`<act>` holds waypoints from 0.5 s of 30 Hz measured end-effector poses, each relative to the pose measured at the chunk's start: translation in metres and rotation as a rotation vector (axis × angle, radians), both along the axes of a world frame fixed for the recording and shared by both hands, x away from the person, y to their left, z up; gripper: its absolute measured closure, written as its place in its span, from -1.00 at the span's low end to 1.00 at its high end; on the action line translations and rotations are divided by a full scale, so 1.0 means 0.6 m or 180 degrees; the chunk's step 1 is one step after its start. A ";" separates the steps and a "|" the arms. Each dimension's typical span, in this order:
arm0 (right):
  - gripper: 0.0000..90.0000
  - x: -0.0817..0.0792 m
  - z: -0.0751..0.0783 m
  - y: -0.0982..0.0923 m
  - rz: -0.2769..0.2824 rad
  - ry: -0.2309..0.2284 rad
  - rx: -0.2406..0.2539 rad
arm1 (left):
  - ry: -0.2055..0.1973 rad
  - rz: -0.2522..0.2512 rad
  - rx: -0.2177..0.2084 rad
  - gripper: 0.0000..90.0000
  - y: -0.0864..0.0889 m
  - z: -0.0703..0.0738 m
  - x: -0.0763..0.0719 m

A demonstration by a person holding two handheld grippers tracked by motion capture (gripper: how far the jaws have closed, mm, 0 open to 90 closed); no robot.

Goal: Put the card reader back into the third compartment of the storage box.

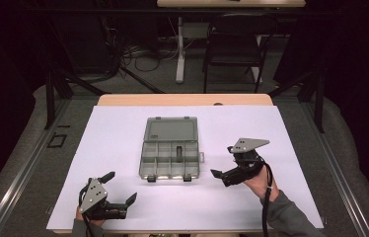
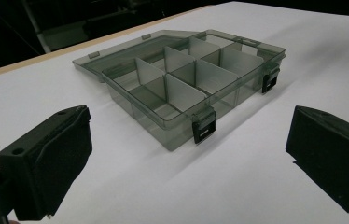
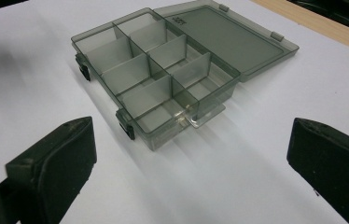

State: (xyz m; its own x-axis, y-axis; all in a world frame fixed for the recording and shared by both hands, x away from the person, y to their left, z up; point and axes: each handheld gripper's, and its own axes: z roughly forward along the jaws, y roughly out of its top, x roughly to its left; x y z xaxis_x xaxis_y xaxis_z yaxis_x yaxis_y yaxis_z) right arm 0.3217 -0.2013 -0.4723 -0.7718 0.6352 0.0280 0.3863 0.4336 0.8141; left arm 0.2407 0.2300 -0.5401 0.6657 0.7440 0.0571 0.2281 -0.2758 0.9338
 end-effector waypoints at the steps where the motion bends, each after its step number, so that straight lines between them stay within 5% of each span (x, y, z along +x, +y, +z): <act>1: -0.99 -0.002 -0.001 -0.003 0.0001 0.0001 0.0003 | 0.0001 0.0000 0.0002 -1.00 0.000 0.000 0.000; 15: -0.99 -0.040 -0.025 -0.032 -0.0043 -0.0105 -0.0090 | 0.0007 0.0006 -0.0007 -1.00 -0.001 -0.001 0.001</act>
State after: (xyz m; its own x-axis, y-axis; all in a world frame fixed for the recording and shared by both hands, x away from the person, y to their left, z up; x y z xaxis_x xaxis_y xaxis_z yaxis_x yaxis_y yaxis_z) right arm 0.2977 -0.2206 -0.4871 -0.7633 0.6458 -0.0154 0.3655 0.4514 0.8140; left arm 0.2414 0.2295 -0.5407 0.6644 0.7454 0.0539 0.2308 -0.2732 0.9339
